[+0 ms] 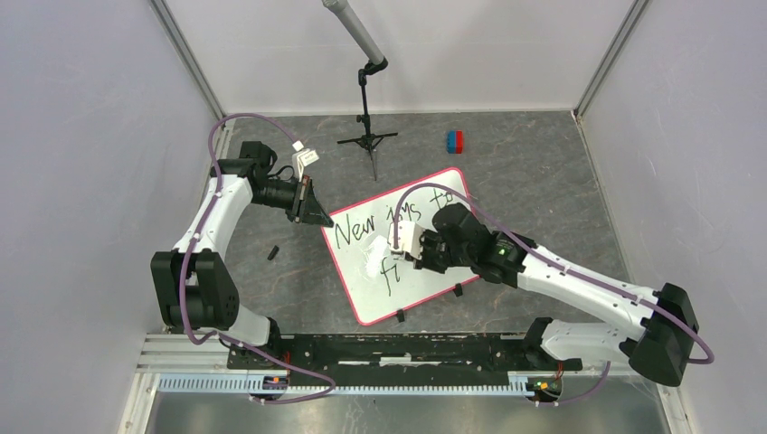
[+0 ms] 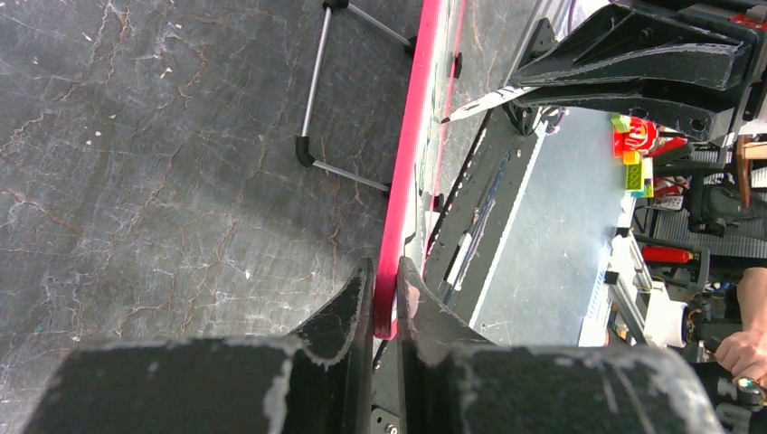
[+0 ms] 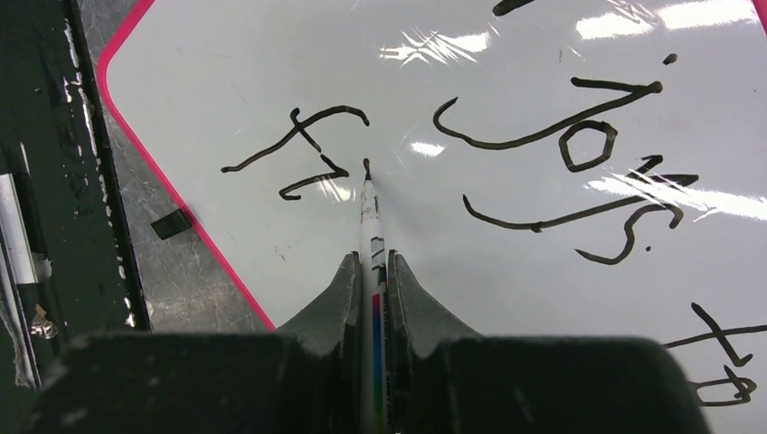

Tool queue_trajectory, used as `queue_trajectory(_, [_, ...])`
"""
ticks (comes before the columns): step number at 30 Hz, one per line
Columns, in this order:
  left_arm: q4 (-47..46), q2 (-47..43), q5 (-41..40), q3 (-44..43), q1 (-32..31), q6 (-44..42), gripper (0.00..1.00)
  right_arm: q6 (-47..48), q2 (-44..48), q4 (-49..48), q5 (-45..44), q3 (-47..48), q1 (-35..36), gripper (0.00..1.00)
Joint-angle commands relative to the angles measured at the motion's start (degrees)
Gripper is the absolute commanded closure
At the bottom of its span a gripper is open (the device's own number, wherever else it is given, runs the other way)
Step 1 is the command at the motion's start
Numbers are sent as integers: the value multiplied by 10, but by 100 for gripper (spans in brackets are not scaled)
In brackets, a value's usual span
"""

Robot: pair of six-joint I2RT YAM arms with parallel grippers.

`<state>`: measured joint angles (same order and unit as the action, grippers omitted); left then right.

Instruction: Write a sentence on the whiteboard

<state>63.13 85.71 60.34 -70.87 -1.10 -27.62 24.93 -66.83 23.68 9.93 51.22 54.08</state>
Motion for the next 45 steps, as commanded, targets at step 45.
queue_trajectory(45, [-11,0,-31,-1,-5,-10,98,-11,35,-7,21,-84,-2,100])
